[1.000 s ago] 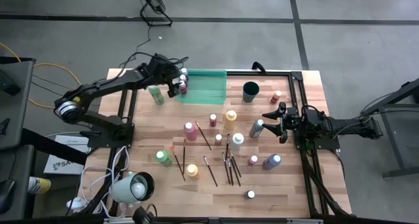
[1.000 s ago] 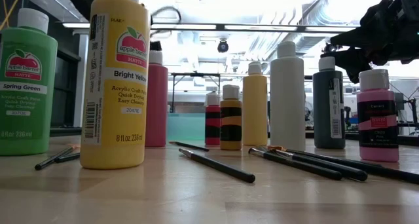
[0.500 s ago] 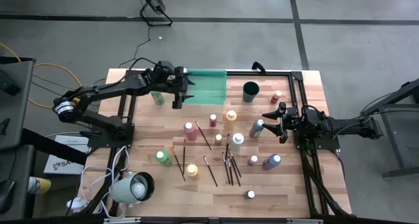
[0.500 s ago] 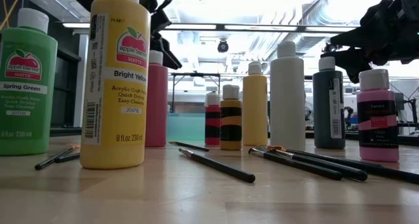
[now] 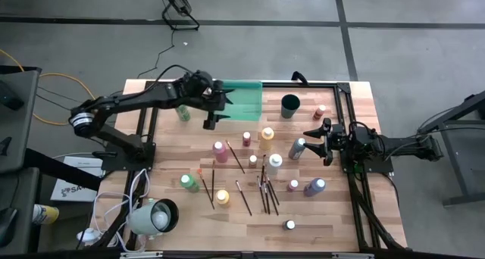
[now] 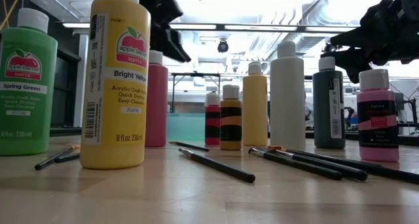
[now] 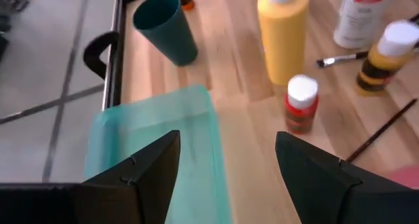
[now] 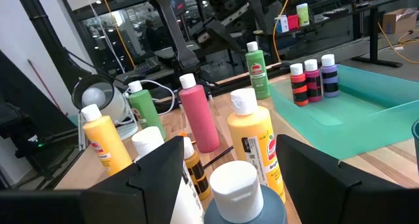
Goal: Pick & Place Paint Supplies
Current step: Put the red paint bottle into the green bin
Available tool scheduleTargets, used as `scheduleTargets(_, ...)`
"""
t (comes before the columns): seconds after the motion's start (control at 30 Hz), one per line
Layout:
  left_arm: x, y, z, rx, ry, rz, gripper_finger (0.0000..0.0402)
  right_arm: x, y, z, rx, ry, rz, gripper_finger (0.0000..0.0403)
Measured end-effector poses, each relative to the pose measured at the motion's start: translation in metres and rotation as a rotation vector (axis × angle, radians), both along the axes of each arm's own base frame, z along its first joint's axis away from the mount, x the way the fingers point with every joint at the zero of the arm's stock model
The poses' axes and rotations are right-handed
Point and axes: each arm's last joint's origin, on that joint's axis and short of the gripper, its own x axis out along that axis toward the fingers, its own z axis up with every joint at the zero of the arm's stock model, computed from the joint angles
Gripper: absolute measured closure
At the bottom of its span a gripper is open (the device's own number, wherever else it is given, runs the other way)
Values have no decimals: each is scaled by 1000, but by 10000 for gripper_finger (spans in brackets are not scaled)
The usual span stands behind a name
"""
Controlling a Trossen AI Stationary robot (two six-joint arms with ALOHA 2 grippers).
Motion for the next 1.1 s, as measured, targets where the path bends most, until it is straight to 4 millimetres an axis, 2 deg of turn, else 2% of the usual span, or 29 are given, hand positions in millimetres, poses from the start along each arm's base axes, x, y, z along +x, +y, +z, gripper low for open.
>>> scheduleTargets(0.1, 17, -2, 7, -33, 85, -11, 158, 0, 0, 0, 0, 0, 0, 166)
scheduleTargets(0.27, 49, -9, 8, -68, 206, -56, 158, 0, 0, 0, 0, 0, -1, 166)
scheduleTargets(0.5, 79, -19, -14, -22, 268, -225, 158, 0, 0, 0, 0, 0, -1, 166)
scheduleTargets(0.67, 89, -23, -32, -30, 299, -312, 158, 0, 0, 0, 0, 0, -1, 166)
scheduleTargets(1.1, 105, -20, -62, -54, 343, -322, 158, 0, 0, 0, 0, 0, 0, 166)
